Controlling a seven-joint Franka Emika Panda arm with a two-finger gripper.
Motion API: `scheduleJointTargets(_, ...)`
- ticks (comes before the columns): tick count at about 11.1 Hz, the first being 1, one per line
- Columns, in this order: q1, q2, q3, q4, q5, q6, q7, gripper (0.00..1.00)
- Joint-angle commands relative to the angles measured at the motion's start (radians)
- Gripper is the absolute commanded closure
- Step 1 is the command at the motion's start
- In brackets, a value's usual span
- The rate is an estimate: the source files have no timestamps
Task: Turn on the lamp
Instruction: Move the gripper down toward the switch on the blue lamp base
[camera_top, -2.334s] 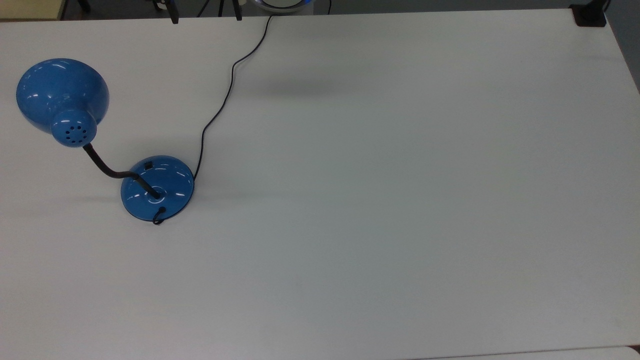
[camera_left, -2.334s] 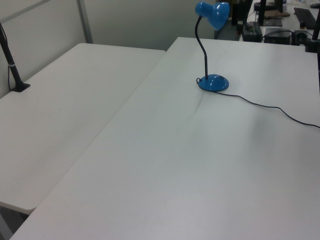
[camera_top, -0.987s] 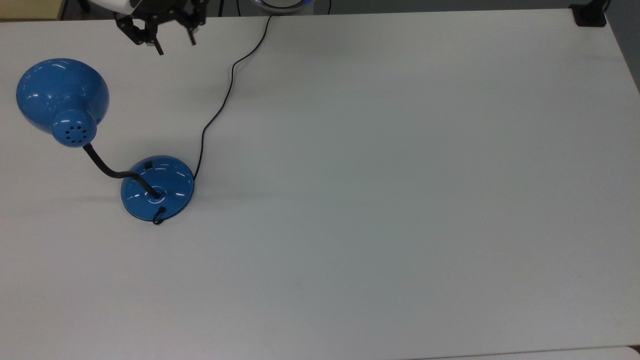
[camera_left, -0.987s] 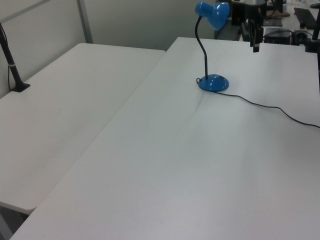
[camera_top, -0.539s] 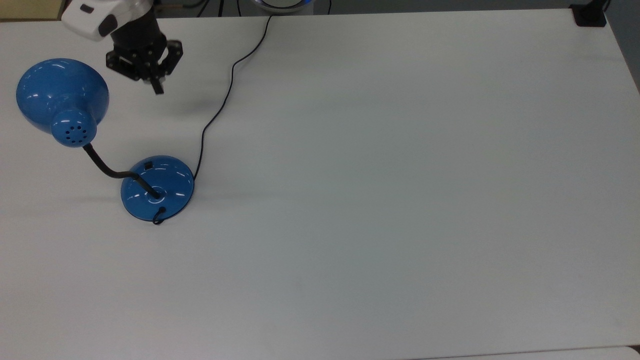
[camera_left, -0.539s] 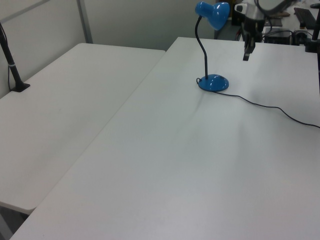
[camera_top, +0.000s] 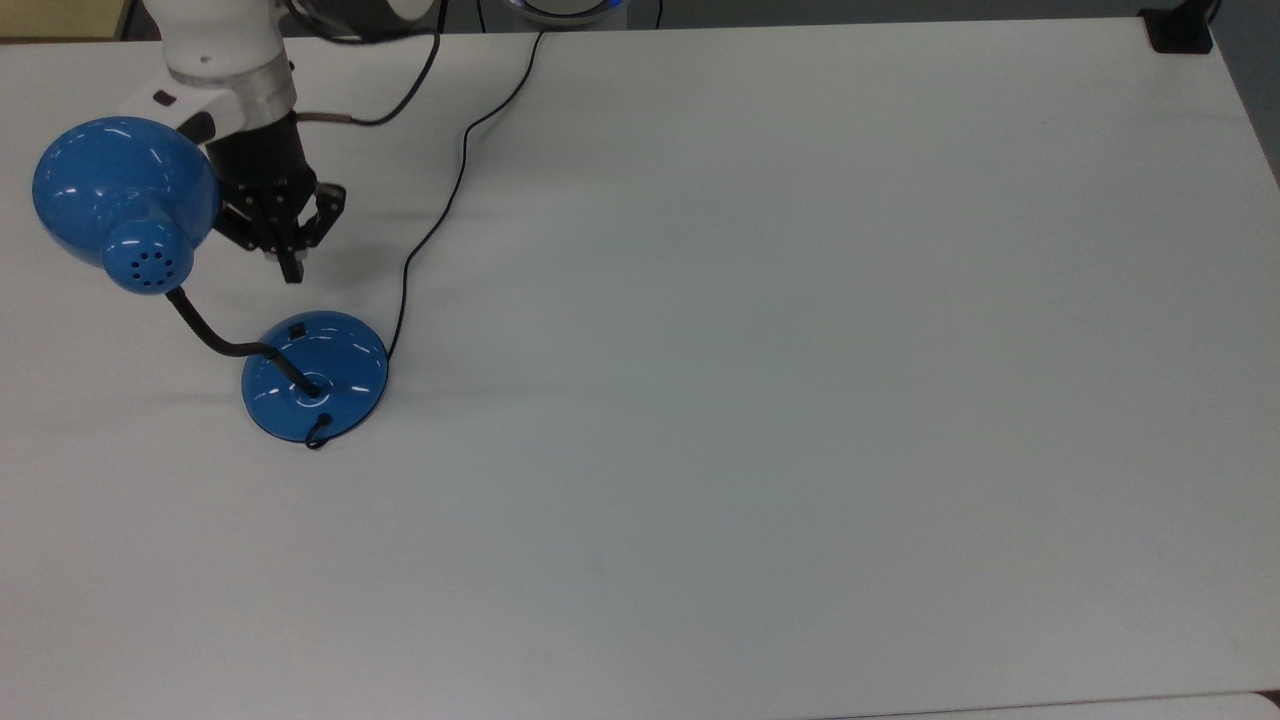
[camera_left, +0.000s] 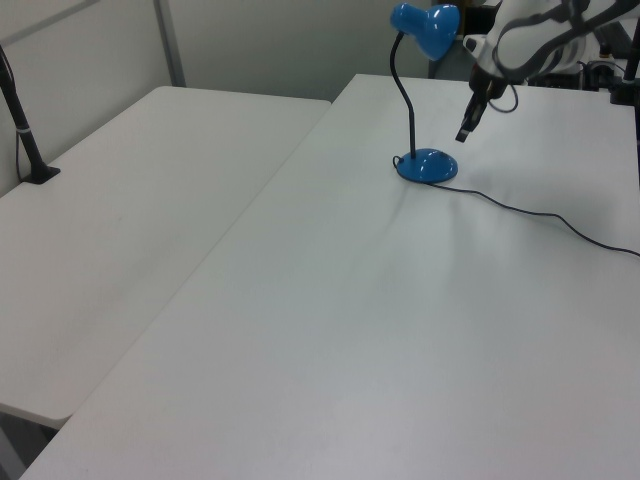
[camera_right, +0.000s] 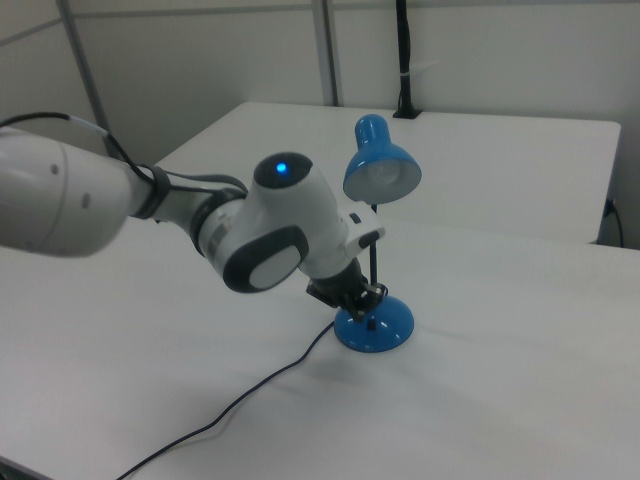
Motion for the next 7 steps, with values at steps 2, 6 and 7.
scheduleJointTargets(2,-0.001,0.085,0.003,0.013,0.035,0.14,0.018,1.0)
scheduleJointTargets(6,0.001,0.102,0.005,0.035,0.043,0.155,0.051,1.0)
scheduleJointTargets(7,0.002,0.102,0.003,0.035,0.043,0.155,0.051,1.0)
